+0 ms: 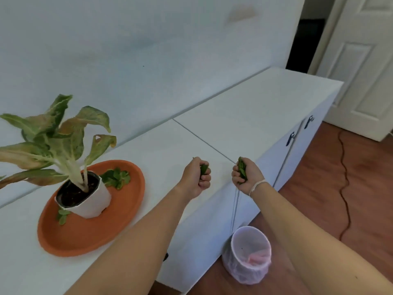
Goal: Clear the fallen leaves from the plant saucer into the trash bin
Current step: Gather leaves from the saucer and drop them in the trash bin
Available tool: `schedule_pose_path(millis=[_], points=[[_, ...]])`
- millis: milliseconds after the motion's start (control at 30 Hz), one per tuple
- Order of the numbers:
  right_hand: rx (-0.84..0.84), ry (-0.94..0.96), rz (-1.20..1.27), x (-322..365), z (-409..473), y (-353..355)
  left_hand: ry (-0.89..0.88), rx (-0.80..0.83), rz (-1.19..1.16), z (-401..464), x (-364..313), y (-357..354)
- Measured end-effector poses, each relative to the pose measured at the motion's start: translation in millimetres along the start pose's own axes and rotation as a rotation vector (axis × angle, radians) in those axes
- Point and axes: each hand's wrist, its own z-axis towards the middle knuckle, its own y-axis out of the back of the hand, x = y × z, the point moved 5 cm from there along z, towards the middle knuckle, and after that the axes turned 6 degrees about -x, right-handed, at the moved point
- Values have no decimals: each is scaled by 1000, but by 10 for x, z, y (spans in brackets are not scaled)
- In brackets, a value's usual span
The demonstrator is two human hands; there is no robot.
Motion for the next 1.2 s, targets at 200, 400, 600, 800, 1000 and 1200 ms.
schedule_pose_path(millis=[200, 400, 600, 800, 1000, 1200], points=[[-159, 20, 60, 200, 184, 934, 135, 125, 97, 308, 605, -778], [-331, -53, 18, -62, 581, 1736, 360, 66, 114, 746, 1439, -1010], [-479, -199, -48, -549, 1142, 2491, 516, -96, 123, 1262, 2323, -949], [-615, -340, 12, -1068, 1760, 3173, 601, -214, 197, 1906, 3083, -844], [-703, -351, -9, -1365, 2272, 3631, 628, -234, 241, 2287, 3524, -774], [-646, -340, 65, -1427, 2449, 3703, 677, -205, 206, 2409, 3670, -774]])
